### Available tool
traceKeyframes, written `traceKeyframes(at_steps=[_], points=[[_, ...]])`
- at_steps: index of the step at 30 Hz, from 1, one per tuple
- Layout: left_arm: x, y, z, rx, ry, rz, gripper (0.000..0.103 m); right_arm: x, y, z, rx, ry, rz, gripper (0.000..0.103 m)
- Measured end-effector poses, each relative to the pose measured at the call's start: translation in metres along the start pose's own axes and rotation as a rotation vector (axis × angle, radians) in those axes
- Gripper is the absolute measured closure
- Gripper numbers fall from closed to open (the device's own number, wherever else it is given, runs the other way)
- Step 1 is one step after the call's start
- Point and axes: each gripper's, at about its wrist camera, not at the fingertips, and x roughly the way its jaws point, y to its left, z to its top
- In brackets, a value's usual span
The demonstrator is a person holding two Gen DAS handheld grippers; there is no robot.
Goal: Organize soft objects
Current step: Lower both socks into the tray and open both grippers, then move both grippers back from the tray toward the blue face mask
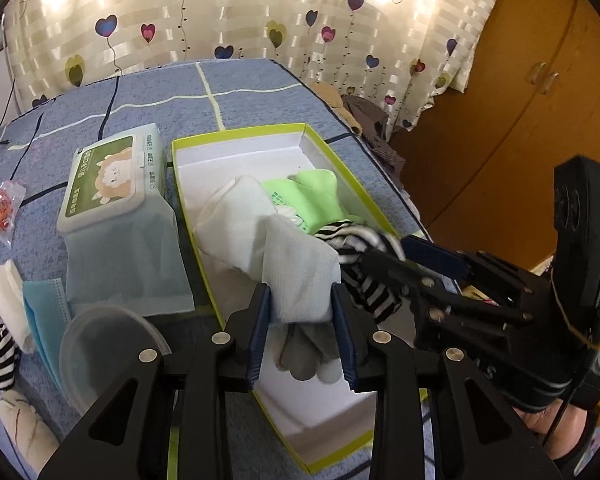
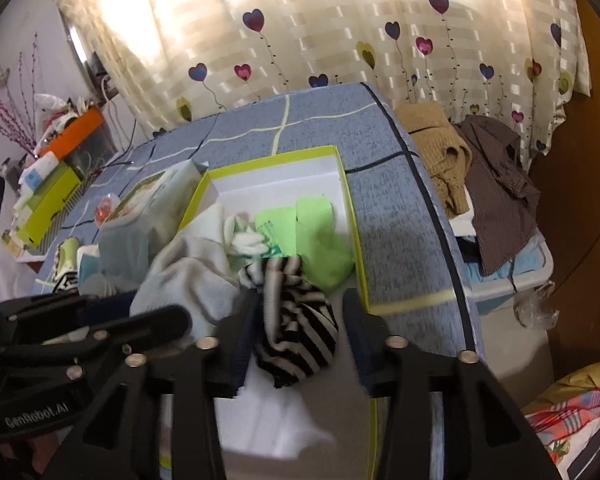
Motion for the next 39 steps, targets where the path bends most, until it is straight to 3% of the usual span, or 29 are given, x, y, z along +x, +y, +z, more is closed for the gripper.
traceKeyframes(at_steps=[5, 7, 13, 27, 39], points=[[-0.018, -0.002, -0.006, 0.002, -0.032, -0.023, 0.071, -0.022, 0.005, -0.009, -0.002, -0.026, -0.020, 0.058], [-0.025, -0.003, -0.008, 0.005, -0.044, -0.031, 0.071, -0.034, 0.008, -0.012, 0.000, -0.042, -0.025, 0.052], [-0.044, -0.003, -0.018, 0.000, -0.063, -0.055, 0.071, -0.061, 0.018, -0.022, -0.009, -0.065, -0.047, 0.047], [-0.099, 0.000, -0.046, 0.043, -0.142, -0.058, 0.071, -0.102, 0.065, -0.035, -0.059, -0.119, -0.059, 0.047], [-0.118, 0.010, -0.057, 0.026, -0.177, -0.061, 0.071, -0.116, 0.088, -0.041, -0.090, -0.137, -0.043, 0.047]])
